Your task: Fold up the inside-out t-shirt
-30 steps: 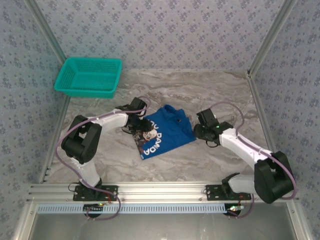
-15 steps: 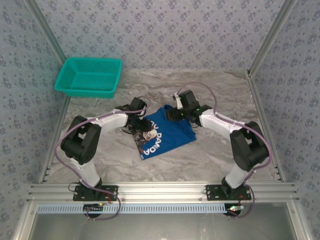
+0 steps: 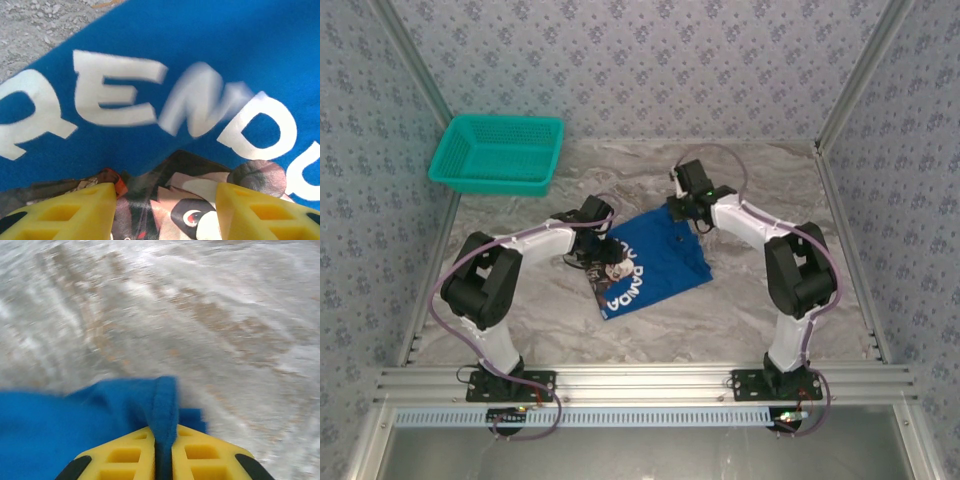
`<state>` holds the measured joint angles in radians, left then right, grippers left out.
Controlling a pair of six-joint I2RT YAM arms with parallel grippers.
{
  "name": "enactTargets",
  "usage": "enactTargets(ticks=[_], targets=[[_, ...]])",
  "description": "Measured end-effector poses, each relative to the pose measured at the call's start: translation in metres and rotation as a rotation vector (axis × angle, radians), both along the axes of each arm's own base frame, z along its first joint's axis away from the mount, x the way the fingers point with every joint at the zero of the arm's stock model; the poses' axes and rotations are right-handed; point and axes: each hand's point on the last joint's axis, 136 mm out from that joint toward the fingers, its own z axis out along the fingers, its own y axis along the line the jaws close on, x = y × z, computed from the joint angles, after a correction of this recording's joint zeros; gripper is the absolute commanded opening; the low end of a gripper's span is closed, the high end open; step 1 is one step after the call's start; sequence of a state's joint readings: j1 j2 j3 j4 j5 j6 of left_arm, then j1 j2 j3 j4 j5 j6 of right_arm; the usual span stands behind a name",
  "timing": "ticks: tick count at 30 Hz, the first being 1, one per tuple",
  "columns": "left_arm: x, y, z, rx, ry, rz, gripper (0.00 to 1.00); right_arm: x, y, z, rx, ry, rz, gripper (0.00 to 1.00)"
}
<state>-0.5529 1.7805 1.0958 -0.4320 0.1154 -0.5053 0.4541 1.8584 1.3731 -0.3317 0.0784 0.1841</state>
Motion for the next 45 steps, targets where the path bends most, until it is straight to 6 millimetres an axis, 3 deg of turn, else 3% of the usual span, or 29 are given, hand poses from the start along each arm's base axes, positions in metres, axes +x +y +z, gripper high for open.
enactTargets(ticks=[3,6,8,11,15,18,23,27,30,34,39,45], targets=[[0.001,-0.001,0.000,-0.002,-0.005,-0.005,0.55,0.014,-0.024,-0.006,-0.011,0.043,-0.079,0.21],[0.001,-0.002,0.001,-0.002,-0.009,-0.012,0.55,0.026,-0.038,-0.027,-0.031,0.106,-0.136,0.42],[0.001,-0.002,0.001,-0.002,-0.009,-0.014,0.55,0.032,-0.044,-0.041,-0.050,0.140,-0.151,0.50],[0.000,-0.002,0.000,0.000,-0.010,-0.019,0.55,0.034,-0.054,-0.051,-0.075,0.182,-0.164,0.54],[0.000,-0.002,0.001,0.004,-0.013,-0.031,0.56,0.028,-0.059,-0.039,-0.103,0.179,-0.163,0.55],[-0.003,0.000,0.006,0.011,-0.018,-0.042,0.62,0.005,-0.048,-0.020,-0.069,0.161,-0.111,0.53],[0.000,-0.002,0.033,-0.023,-0.081,-0.051,0.68,-0.054,0.005,0.006,0.071,0.171,0.046,0.42],[0.005,-0.006,0.048,-0.047,-0.122,-0.066,0.68,-0.099,0.031,-0.017,0.144,0.276,0.091,0.32],[0.009,-0.010,0.043,-0.046,-0.110,-0.082,0.67,-0.127,0.027,-0.047,0.136,0.377,0.056,0.29],[0.006,-0.012,0.022,-0.024,-0.058,-0.107,0.67,-0.144,0.013,-0.070,0.111,0.445,-0.001,0.29],[-0.009,-0.007,0.000,0.001,0.010,-0.142,0.67,-0.136,-0.002,-0.087,0.063,0.462,-0.036,0.33],[-0.033,-0.016,-0.005,-0.019,0.012,-0.198,0.67,-0.085,0.006,-0.085,-0.007,0.378,0.062,0.39]])
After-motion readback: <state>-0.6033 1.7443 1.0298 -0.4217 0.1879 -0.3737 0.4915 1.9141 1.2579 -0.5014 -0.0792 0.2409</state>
